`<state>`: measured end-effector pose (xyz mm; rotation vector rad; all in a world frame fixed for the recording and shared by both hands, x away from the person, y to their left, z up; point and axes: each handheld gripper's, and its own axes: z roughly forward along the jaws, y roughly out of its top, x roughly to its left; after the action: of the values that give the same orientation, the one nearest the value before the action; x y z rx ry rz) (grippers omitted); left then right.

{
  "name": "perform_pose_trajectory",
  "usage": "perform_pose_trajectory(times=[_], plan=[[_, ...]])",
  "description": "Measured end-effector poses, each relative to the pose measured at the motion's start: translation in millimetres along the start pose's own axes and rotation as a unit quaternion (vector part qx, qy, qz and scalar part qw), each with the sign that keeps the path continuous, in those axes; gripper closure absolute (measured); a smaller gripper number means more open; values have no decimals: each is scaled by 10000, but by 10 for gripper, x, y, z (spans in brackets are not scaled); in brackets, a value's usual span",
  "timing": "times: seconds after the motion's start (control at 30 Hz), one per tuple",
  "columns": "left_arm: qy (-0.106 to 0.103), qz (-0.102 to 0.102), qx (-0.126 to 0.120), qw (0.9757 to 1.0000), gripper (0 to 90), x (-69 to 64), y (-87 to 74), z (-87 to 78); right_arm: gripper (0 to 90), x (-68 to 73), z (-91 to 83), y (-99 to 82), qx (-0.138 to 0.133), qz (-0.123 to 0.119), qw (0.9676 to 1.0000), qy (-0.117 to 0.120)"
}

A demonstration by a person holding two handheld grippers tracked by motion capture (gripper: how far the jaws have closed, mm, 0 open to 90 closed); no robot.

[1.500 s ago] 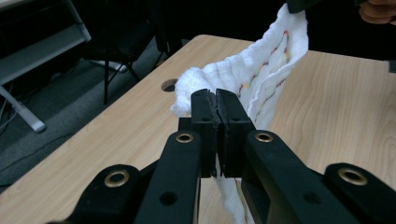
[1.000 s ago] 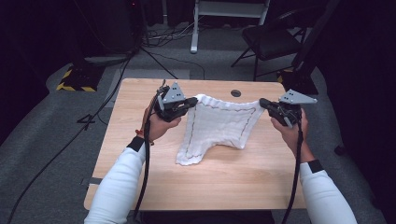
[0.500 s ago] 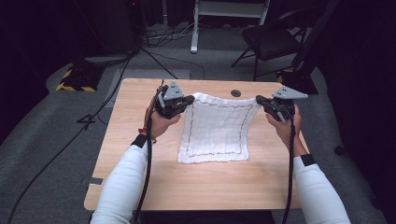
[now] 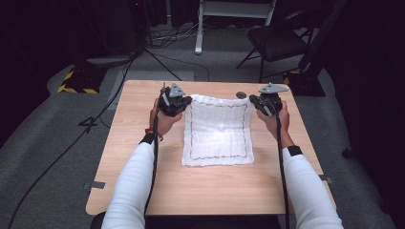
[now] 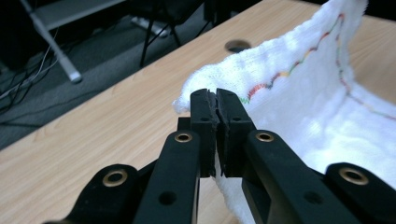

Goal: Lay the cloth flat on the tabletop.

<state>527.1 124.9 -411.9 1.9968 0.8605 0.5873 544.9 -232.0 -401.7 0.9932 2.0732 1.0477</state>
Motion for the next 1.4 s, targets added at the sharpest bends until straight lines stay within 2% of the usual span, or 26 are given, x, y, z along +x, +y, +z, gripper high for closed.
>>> perform_pose_trajectory(times=[0.13, 0.2, 0.3, 0.33, 0.37, 0.47, 0.57, 0.63, 0.7, 0.8, 0.87, 0.93, 1.0, 1.07, 1.1, 1.13, 1.17, 1.23, 1.33, 1.4], plan=[[279, -133, 255, 9992, 751, 14, -80, 107, 758, 31, 128, -60, 200, 73, 9998, -65], [293, -158, 328, 9989, 677, 11, -121, 109, 711, 30, 134, -100, 246, 107, 9996, -30], [263, -109, 408, 9988, 581, -42, -197, 58, 670, 2, 82, -174, 329, 253, 9989, 213], [189, -116, 452, 9987, 534, -69, -228, 29, 660, 8, 47, -209, 354, 190, 9989, 232], [131, -37, 492, 9987, 500, -98, -261, -6, 651, 16, 8, -248, 407, 143, 9986, 305], [-106, 173, 671, 9975, 422, -206, -394, -115, 624, 51, -131, -403, 443, 17, 9971, 626], [-270, 271, 867, 9955, 339, -309, -527, -223, 592, 101, -281, -570, 468, -117, 9938, 1005], [-387, 248, 915, 9947, 302, -358, -599, -293, 577, 139, -383, -683, 467, -240, 9906, 1262], [-512, 270, 950, 9938, 295, -421, -674, -372, 569, 180, -455, -778, 552, -341, 9879, 1408], [-753, 248, 952, 9923, 305, -512, -762, -467, 584, 264, -575, -928, 655, -461, 9816, 1731], [-985, 309, 1034, 9893, 373, -575, -815, -504, 603, 323, -642, -997, 667, -532, 9766, 1973], [-1086, 408, 1118, 9869, 415, -633, -861, -528, 622, 400, -684, -1054, 725, -686, 9720, 2129], [-1203, 510, 1186, 9843, 472, -676, -914, -553, 632, 456, -713, -1107, 753, -792, 9691, 2212], [-1410, 490, 1254, 9808, 500, -709, -970, -562, 634, 487, -716, -1169, 823, -778, 9658, 2334], [-1444, 493, 1271, 9801, 507, -717, -988, -562, 627, 496, -708, -1201, 881, -798, 9641, 2374], [-1447, 516, 1318, 9793, 521, -737, -1014, -558, 615, 500, -699, -1224, 924, -807, 9637, 2372], [-1495, 572, 1399, 9771, 525, -753, -1044, -544, 606, 499, -687, -1252, 965, -811, 9629, 2385], [-1590, 549, 1476, 9747, 524, -767, -1081, -523, 576, 482, -672, -1291, 1013, -709, 9613, 2461], [-1648, 445, 1516, 9736, 513, -754, -1099, -498, 546, 475, -662, -1304, 1024, -697, 9584, 2573], [-1695, 458, 1609, 9712, 517, -761, -1114, -477, 535, 495, -654, -1317, 1118, -753, 9561, 2603]])
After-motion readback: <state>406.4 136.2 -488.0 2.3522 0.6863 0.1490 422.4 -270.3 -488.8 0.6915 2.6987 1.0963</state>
